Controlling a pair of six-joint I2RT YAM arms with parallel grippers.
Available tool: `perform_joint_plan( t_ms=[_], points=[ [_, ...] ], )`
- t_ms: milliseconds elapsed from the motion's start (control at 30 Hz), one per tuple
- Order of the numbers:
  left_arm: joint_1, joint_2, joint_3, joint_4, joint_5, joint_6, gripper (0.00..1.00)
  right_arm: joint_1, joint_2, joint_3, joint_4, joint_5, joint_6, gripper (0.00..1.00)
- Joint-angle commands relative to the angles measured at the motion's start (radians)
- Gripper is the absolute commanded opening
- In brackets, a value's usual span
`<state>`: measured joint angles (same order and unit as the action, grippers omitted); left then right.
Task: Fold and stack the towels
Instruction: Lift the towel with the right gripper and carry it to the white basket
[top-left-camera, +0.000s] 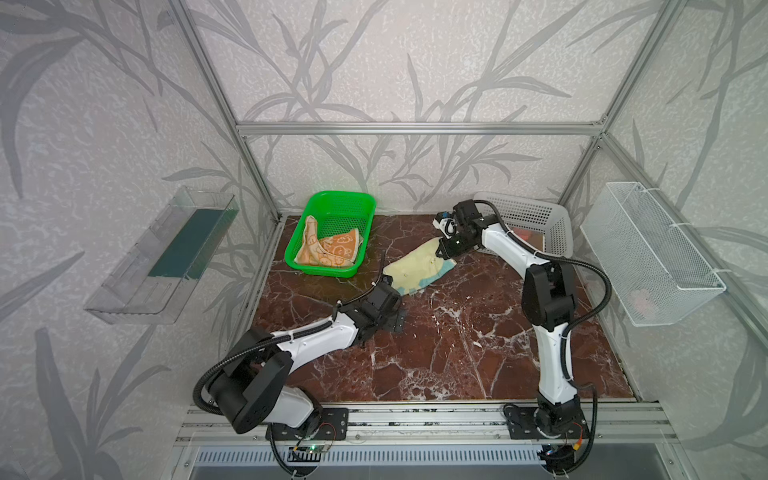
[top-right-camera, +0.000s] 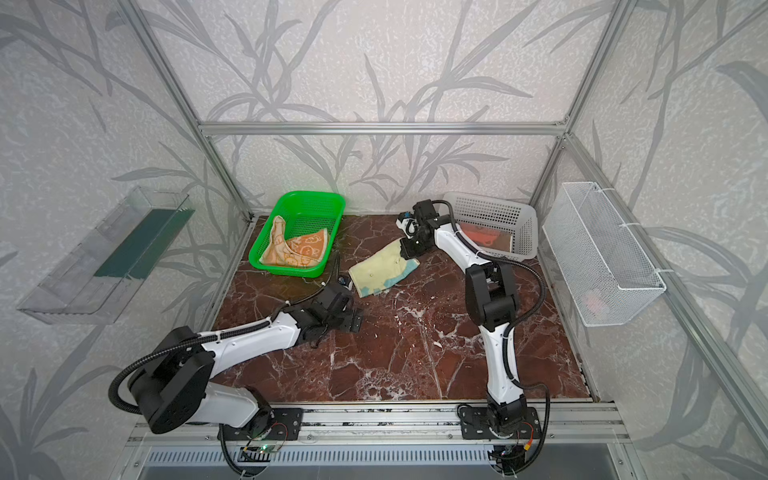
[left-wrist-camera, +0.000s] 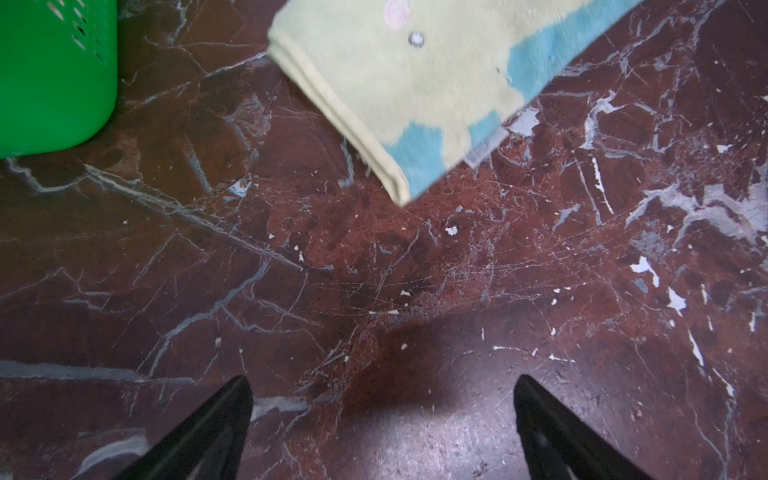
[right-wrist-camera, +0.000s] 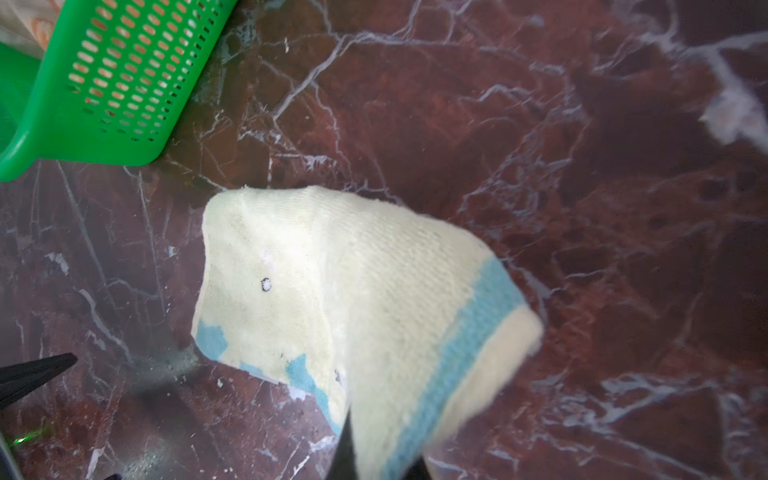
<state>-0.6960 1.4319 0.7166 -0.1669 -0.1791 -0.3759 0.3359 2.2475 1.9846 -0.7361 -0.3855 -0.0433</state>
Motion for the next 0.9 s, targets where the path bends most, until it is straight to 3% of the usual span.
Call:
perform_joint_plan(
  t_ms=[0, 400, 633, 867],
  points=[
    [-0.002, 0.017, 0.037, -0.032, -0.009, 0.008, 0.98, -0.027, 0.067, 0.135, -0.142, 0.042, -0.031, 0.0],
    [-0.002, 0.02, 0.048, -0.04, -0.018, 0.025, 0.97, -0.12, 0.3, 0.666, -0.383, 0.078, -0.007, 0.0],
    [-0.002, 0.038, 0.074, -0.063, 0.0, 0.038, 0.96, -0.195, 0.29, 0.682, -0.294, 0.025, 0.071, 0.0],
    [-0.003, 0.035, 0.077, -0.069, 0.01, 0.037, 0.96, -0.26, 0.263, 0.681, -0.286, 0.029, 0.073, 0.0]
  ],
)
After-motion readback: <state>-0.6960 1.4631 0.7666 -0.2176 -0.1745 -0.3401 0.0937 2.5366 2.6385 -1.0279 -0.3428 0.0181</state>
